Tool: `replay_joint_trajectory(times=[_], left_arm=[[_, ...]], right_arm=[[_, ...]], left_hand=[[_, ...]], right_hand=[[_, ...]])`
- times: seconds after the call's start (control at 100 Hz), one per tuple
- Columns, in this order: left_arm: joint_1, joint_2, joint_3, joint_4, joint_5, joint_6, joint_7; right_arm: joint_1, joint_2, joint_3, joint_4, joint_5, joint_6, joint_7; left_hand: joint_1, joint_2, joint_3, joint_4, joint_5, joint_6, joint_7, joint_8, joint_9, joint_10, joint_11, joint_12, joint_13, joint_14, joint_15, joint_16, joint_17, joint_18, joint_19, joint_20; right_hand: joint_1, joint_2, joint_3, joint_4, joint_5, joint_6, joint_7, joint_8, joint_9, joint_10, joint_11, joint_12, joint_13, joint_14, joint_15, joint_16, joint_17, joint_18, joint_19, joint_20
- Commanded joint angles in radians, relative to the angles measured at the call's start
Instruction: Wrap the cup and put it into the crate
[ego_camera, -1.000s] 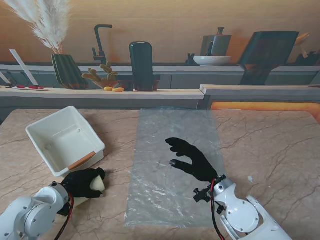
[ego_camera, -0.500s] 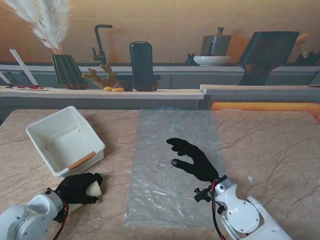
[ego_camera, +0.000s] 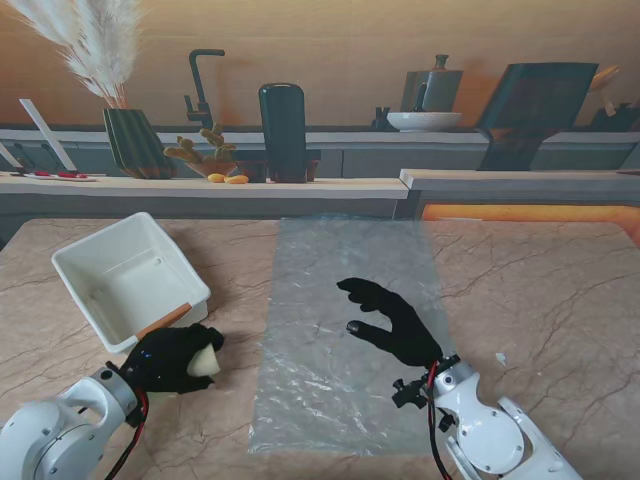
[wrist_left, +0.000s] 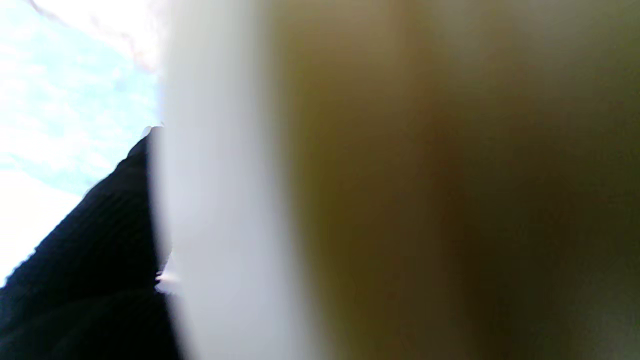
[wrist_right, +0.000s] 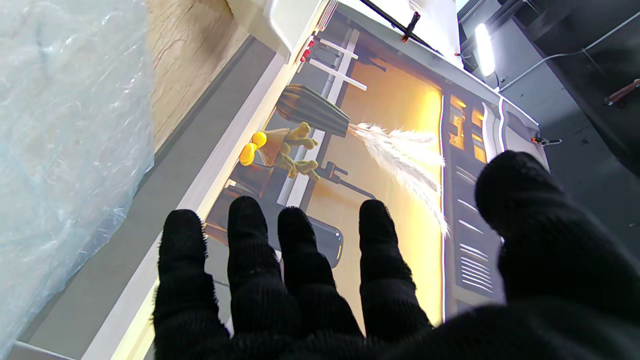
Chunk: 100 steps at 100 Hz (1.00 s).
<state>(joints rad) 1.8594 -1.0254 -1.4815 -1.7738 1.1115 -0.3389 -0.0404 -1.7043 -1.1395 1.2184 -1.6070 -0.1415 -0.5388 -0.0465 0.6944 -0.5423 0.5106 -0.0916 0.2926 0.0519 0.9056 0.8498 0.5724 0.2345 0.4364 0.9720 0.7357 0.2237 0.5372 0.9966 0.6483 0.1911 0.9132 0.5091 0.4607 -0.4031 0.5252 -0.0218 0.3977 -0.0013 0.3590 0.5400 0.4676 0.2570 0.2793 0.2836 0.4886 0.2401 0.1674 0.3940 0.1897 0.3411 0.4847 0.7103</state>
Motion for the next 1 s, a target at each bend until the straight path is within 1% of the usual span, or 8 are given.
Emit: replay_joint_trajectory(times=[0.0, 0.11, 0.22, 0.4, 0.57, 0.77, 0.89, 0.99], left_arm=[[-0.030, -0.012, 0.024, -0.020, -0.003, -0.016, 0.015], [-0.085, -0.015, 0.083, -0.008, -0.020, -0.031, 0.045], [-0.157, -0.017, 0.164, 0.015, -0.045, -0.048, 0.064], [-0.290, -0.022, 0.321, 0.075, -0.093, -0.071, 0.086], [-0.414, -0.032, 0.478, 0.143, -0.148, -0.064, 0.101], [-0.577, -0.058, 0.690, 0.268, -0.207, -0.061, 0.160], [-0.660, -0.075, 0.803, 0.337, -0.204, -0.053, 0.216], [-0.712, -0.090, 0.877, 0.382, -0.202, -0.043, 0.249]], right_arm=[[-0.014, -0.005, 0.003, -0.015, -0.007, -0.009, -0.011], [-0.027, -0.009, 0.014, -0.022, -0.029, -0.014, -0.034], [-0.043, -0.013, 0.030, -0.031, -0.051, -0.008, -0.061], [-0.072, -0.025, 0.067, -0.038, -0.095, -0.004, -0.122], [-0.098, -0.036, 0.098, -0.044, -0.118, -0.001, -0.177], [-0.120, -0.047, 0.119, -0.051, -0.160, 0.005, -0.239], [-0.124, -0.050, 0.123, -0.051, -0.161, 0.001, -0.247], [-0.126, -0.051, 0.124, -0.054, -0.162, 0.004, -0.255]], left_hand=[[0.490, 0.083, 0.230, 0.035, 0.133, -0.020, 0.131, 0.060, 0.039, -0.090, 0.036, 0.024, 0.047, -0.016, 0.046, 0.052, 0.104, -0.171, 0.263, 0.146], [0.487, 0.084, 0.230, 0.033, 0.131, -0.019, 0.126, 0.056, 0.038, -0.093, 0.037, 0.021, 0.047, -0.016, 0.043, 0.053, 0.101, -0.171, 0.260, 0.150], [0.486, 0.085, 0.231, 0.032, 0.129, -0.019, 0.116, 0.047, 0.037, -0.089, 0.037, 0.019, 0.045, -0.015, 0.041, 0.054, 0.099, -0.168, 0.258, 0.153], [0.481, 0.084, 0.234, 0.031, 0.132, -0.025, 0.110, 0.041, 0.042, -0.095, 0.040, 0.018, 0.048, -0.015, 0.041, 0.055, 0.097, -0.172, 0.257, 0.158], [0.476, 0.085, 0.237, 0.029, 0.131, -0.024, 0.104, 0.035, 0.045, -0.096, 0.039, 0.016, 0.044, -0.014, 0.038, 0.052, 0.087, -0.165, 0.252, 0.160], [0.469, 0.084, 0.240, 0.025, 0.134, -0.019, 0.092, 0.021, 0.049, -0.098, 0.039, 0.017, 0.042, -0.011, 0.040, 0.049, 0.079, -0.159, 0.252, 0.164], [0.457, 0.082, 0.241, 0.020, 0.133, -0.020, 0.078, 0.003, 0.052, -0.097, 0.039, 0.016, 0.041, -0.013, 0.045, 0.048, 0.076, -0.159, 0.256, 0.167], [0.451, 0.082, 0.246, 0.017, 0.133, -0.023, 0.073, -0.013, 0.054, -0.099, 0.038, 0.013, 0.041, -0.015, 0.049, 0.045, 0.075, -0.160, 0.259, 0.168]], right_hand=[[-0.025, 0.052, -0.017, 0.018, 0.022, -0.035, -0.006, 0.002, 0.011, 0.000, -0.022, -0.004, -0.031, -0.017, -0.014, 0.005, -0.016, -0.037, -0.027, 0.017], [-0.025, 0.054, -0.018, 0.019, 0.021, -0.036, -0.008, 0.001, 0.012, 0.002, -0.023, -0.004, -0.029, -0.016, -0.014, 0.006, -0.014, -0.037, -0.027, 0.018], [-0.025, 0.061, -0.020, 0.018, 0.019, -0.035, -0.009, 0.000, 0.011, 0.002, -0.024, -0.004, -0.030, -0.014, -0.014, 0.006, -0.014, -0.037, -0.027, 0.018], [-0.022, 0.044, -0.020, 0.019, 0.008, -0.035, -0.014, -0.001, 0.011, -0.001, -0.024, -0.003, -0.029, -0.016, -0.014, 0.006, -0.014, -0.037, -0.028, 0.018], [-0.023, 0.045, -0.018, 0.019, 0.007, -0.037, -0.014, -0.001, 0.012, -0.002, -0.025, -0.003, -0.028, -0.017, -0.014, 0.006, -0.015, -0.038, -0.028, 0.019], [-0.025, 0.045, -0.017, 0.019, 0.005, -0.038, -0.014, -0.002, 0.013, -0.001, -0.026, -0.003, -0.025, -0.015, -0.013, 0.007, -0.013, -0.036, -0.028, 0.020], [-0.026, 0.047, -0.016, 0.019, 0.002, -0.039, -0.015, -0.003, 0.015, 0.000, -0.026, -0.002, -0.024, -0.017, -0.013, 0.007, -0.012, -0.037, -0.028, 0.020], [-0.027, 0.049, -0.016, 0.019, -0.001, -0.039, -0.016, -0.003, 0.013, 0.001, -0.026, -0.002, -0.026, -0.016, -0.014, 0.006, -0.013, -0.038, -0.029, 0.020]])
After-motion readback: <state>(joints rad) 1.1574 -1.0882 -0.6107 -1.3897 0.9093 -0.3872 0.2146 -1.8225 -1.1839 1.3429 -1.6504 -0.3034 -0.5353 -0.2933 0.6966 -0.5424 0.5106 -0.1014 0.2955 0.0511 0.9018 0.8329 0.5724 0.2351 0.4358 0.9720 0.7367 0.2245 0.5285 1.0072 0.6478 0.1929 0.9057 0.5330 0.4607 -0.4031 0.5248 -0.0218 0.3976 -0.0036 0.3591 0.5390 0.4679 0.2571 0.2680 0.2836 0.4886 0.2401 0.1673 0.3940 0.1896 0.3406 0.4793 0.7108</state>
